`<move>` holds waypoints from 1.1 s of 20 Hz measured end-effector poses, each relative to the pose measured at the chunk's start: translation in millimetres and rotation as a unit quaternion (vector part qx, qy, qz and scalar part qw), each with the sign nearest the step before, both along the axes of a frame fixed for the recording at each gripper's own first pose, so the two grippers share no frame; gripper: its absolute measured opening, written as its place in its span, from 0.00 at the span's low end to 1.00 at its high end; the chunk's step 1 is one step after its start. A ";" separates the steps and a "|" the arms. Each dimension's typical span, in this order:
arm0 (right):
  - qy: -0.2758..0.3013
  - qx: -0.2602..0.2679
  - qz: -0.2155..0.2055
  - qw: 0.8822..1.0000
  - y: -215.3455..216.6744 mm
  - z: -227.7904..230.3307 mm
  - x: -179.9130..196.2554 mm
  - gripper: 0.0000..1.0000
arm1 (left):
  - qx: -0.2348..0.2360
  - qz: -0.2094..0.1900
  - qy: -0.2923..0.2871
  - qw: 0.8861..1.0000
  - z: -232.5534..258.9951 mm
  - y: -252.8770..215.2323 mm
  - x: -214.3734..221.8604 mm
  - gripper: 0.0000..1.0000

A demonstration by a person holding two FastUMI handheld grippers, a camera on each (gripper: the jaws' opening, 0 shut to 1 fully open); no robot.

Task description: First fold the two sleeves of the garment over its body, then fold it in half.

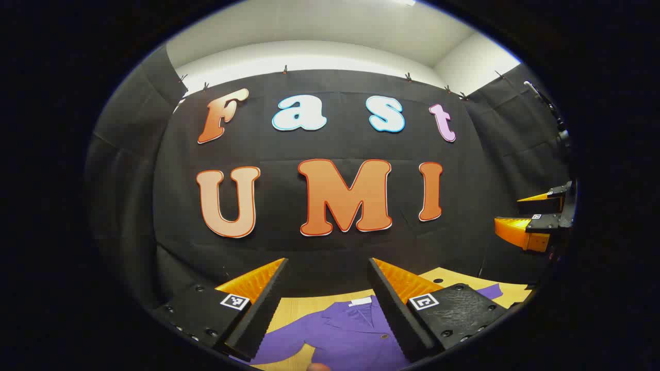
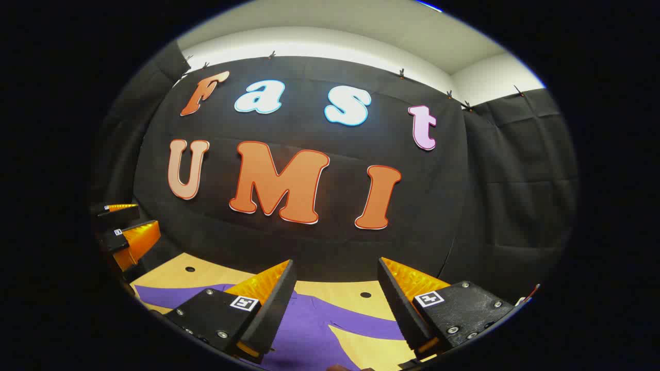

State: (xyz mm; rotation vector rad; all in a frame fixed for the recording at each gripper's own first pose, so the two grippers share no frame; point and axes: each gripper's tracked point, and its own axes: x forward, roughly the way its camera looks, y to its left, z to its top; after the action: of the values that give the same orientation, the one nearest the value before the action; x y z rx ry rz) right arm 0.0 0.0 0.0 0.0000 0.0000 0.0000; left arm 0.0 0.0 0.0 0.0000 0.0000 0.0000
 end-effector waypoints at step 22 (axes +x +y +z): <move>0.057 0.006 0.017 0.998 -64.3 -74.4 59.6 0.94 | 0.019 0.076 -0.034 0.996 7.5 -42.9 1.1 0.96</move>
State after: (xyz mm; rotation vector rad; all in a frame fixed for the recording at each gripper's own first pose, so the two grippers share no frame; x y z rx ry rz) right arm 59.6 -64.3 -74.4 0.0121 0.1145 0.0349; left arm 1.1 -42.9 7.5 0.0376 -0.0674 0.1524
